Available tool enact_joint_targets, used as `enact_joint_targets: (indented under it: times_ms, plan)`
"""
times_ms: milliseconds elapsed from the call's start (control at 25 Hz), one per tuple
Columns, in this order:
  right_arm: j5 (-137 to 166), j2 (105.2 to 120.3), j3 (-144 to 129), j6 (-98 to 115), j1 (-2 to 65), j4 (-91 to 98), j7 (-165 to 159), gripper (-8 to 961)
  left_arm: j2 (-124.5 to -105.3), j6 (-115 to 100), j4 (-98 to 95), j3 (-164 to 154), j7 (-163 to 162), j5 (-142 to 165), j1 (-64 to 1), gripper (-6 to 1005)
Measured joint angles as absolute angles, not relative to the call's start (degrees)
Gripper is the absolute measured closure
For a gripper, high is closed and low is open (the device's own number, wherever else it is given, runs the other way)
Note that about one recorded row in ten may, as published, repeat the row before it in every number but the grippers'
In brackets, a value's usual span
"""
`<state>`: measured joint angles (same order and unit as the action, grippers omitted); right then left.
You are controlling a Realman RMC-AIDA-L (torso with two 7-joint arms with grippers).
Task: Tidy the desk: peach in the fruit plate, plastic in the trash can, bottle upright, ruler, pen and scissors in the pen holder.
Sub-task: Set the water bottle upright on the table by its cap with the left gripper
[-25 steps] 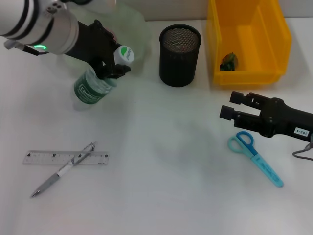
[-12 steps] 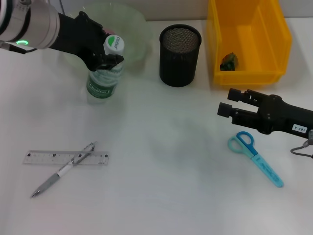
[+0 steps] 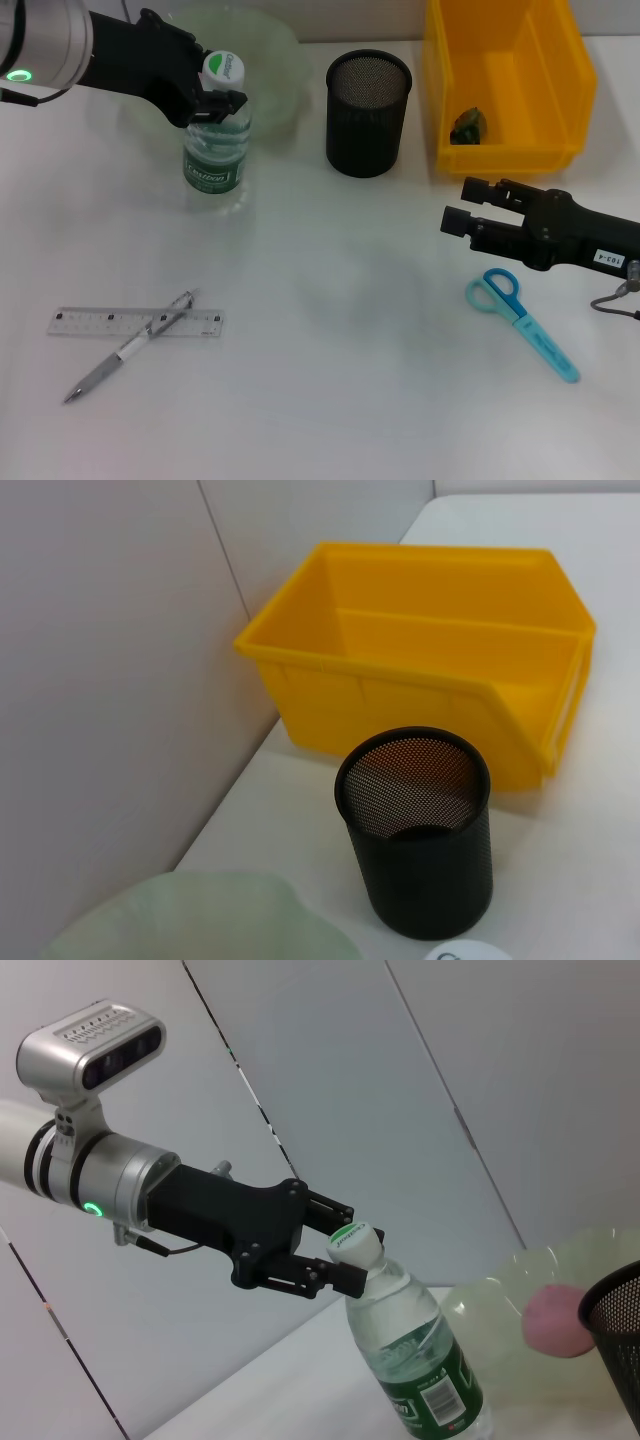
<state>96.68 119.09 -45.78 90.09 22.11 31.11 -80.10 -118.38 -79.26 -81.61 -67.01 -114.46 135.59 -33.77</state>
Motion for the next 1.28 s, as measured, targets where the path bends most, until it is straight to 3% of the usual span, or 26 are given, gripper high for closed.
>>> enact_joint_targets:
  times_ms: [1280]
  plan:
    - [96.7,119.09,-46.1,90.2,22.7,30.3,-80.2,197,-118.47,-78.2,-76.3,-63.2,-113.3,131.2,-32.2,531]
